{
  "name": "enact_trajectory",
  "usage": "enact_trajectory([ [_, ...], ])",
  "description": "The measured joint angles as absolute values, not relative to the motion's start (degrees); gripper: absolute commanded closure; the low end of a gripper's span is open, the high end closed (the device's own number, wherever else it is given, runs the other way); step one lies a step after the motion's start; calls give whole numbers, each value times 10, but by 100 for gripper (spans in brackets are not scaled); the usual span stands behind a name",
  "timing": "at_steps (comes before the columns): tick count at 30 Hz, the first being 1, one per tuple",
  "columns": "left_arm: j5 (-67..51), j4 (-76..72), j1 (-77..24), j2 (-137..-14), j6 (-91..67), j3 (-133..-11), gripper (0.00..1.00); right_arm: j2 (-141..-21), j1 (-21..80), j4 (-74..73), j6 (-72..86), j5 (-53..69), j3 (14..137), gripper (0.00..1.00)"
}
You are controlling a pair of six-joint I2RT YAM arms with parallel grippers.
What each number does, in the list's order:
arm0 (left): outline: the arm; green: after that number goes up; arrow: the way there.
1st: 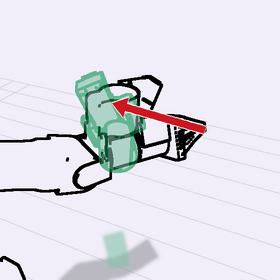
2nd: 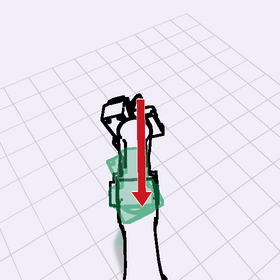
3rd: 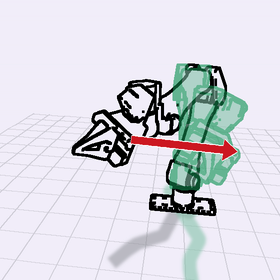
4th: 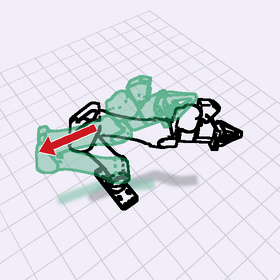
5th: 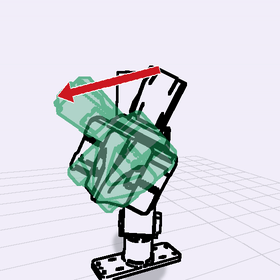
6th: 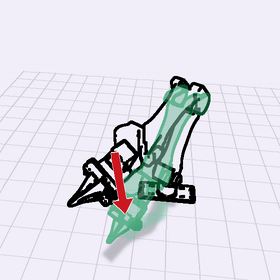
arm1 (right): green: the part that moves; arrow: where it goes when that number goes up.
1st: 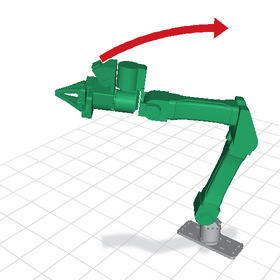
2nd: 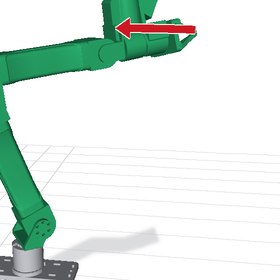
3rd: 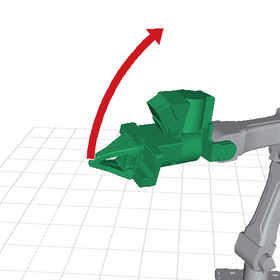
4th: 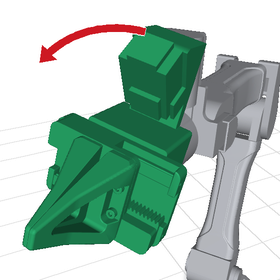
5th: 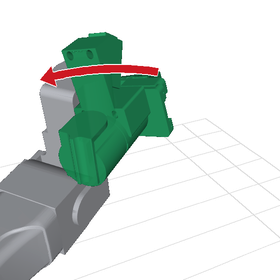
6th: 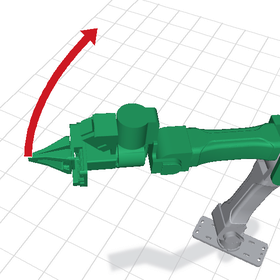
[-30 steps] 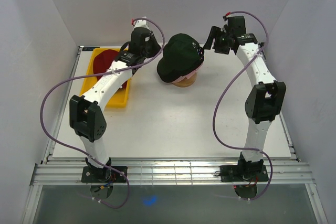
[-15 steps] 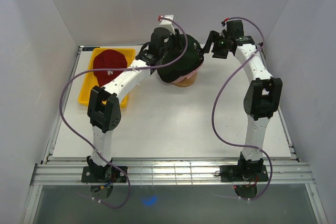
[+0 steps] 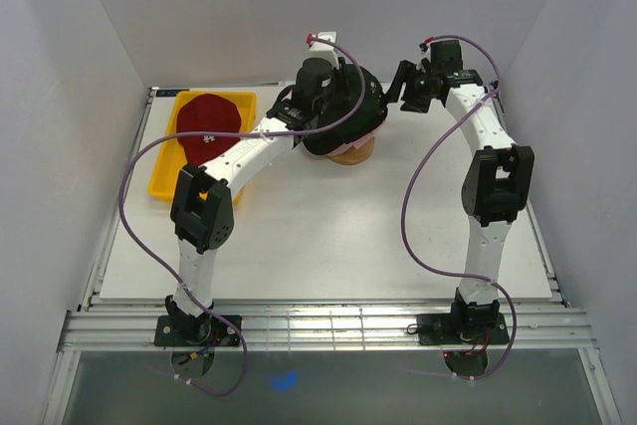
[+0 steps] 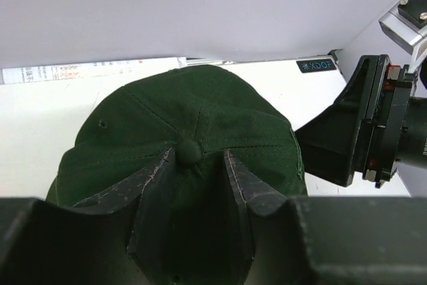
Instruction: Stack the hats
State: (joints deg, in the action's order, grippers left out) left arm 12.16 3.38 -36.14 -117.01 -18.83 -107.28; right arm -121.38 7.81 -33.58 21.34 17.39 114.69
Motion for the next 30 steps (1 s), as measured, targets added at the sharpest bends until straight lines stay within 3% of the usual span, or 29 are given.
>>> enact_trajectory([
  [16, 188, 50, -377, -1117, -281, -987, 58, -1282, 71, -331, 227, 236, 1227, 21],
  [30, 184, 132, -384, -1108, -249, -1030, 38, -1292, 65, -250, 252, 293, 1226, 9],
])
